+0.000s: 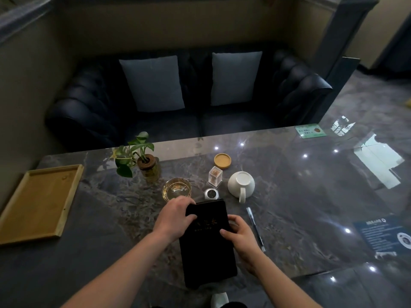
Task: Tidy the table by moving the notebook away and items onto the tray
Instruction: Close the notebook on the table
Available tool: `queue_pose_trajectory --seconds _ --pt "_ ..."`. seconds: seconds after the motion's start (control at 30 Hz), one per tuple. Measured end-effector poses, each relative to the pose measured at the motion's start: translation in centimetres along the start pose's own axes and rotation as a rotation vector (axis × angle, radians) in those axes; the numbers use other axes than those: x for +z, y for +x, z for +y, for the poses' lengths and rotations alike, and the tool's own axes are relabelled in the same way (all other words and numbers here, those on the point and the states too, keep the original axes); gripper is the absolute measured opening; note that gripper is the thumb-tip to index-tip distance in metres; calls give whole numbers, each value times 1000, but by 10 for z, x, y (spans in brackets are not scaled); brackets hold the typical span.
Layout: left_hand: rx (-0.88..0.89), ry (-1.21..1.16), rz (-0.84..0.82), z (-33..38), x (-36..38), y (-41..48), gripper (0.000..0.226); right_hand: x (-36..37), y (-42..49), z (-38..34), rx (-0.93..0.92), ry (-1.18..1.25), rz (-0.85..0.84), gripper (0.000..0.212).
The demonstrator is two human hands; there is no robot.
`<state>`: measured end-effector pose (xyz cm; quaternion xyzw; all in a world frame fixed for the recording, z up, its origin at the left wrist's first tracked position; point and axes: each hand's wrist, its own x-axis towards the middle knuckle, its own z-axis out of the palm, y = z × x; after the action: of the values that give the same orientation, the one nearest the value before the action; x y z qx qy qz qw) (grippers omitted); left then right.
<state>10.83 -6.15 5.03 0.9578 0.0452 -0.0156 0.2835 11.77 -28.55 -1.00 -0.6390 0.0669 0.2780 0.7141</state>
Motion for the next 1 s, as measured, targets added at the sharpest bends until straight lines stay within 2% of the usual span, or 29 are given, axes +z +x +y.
queue_pose_trajectory --seconds 0.07,0.13,0.23,0.37,0.47,0.53,0.6,0.67,0.77,0.87,1.0 --pt "25 28 4 4 2 1 26 -9 5 -4 -9 -81 49 32" --pt "25 32 4 7 3 1 25 -25 11 -10 -48 -215 209 27" --pt "13 17 15 8 5 0 25 -57 20 -20 -84 -631 465 18" --pt "-7 4 32 10 6 -2 26 -76 32 -26 7 -993 416 22" --pt "-21 2 30 11 6 -3 26 -75 40 -23 38 -1141 346 25" --pt "-27 -1 29 12 5 -3 26 -75 42 -21 23 -1199 326 20" --pt "-31 -1 31 13 5 -4 26 -76 43 -21 6 -1220 324 17" --pt "-32 0 37 13 6 -4 27 -78 41 -24 -15 -1173 340 28" --pt "-28 -11 54 11 7 -6 29 -77 29 -32 -108 -933 375 50" --pt "-20 -13 79 10 9 -10 31 -70 14 -51 -301 -734 348 70" --pt "-4 -14 96 10 10 -15 30 -50 12 -92 -488 -514 302 61"
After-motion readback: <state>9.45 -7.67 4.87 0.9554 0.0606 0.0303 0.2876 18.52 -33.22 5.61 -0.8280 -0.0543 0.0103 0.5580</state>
